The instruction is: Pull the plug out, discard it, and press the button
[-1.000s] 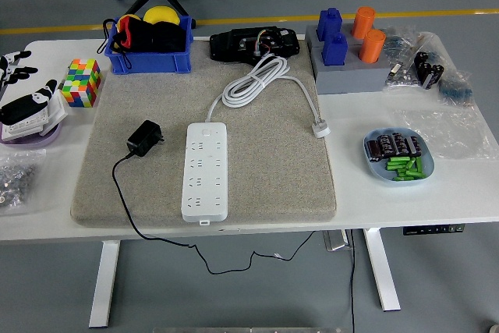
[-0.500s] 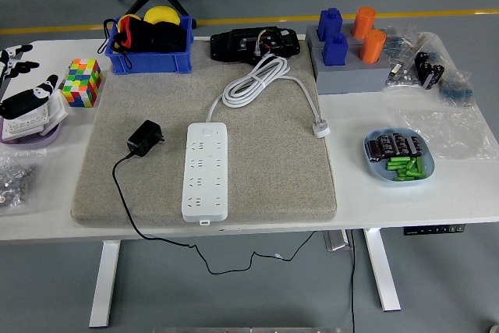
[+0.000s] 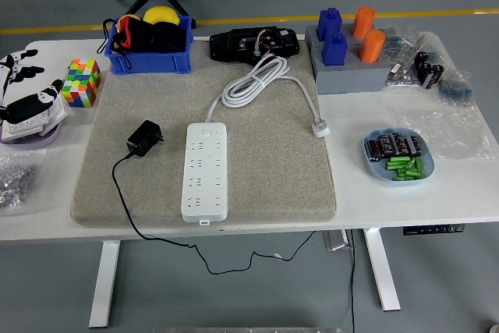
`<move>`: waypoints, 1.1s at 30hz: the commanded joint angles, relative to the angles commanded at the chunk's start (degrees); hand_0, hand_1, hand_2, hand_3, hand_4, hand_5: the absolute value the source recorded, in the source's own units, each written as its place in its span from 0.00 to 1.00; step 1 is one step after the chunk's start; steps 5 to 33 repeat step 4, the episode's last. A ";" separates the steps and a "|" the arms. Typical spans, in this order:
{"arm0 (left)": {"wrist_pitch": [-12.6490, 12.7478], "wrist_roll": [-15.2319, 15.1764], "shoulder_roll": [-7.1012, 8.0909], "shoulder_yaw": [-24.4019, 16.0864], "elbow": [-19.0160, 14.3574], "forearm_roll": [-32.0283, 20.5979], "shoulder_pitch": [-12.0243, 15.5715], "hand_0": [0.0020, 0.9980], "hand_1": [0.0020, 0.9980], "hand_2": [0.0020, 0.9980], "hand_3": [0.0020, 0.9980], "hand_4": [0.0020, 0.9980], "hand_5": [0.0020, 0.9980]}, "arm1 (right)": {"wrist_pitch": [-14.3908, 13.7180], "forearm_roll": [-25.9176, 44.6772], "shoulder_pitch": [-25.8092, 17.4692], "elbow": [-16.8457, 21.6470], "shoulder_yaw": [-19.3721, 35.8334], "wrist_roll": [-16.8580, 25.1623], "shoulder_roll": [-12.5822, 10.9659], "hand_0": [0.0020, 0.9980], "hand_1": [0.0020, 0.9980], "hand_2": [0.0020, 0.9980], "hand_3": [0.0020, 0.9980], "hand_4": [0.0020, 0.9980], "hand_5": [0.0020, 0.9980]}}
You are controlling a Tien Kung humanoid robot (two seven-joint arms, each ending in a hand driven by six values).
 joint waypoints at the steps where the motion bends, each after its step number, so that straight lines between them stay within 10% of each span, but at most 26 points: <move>1: -0.02 -0.03 -0.06 -0.08 -0.02 -0.01 0.06 0.77 0.75 0.72 0.87 0.72 0.34 | 0.01 0.01 -0.02 0.02 -0.07 -0.01 -0.02 0.73 0.68 0.66 0.65 0.75 0.61; 33: -0.15 -0.03 -0.11 -0.13 0.01 -0.03 0.04 0.77 0.75 0.72 0.87 0.72 0.34 | 0.01 0.05 0.02 0.02 -0.07 -0.01 0.06 0.73 0.68 0.66 0.65 0.75 0.61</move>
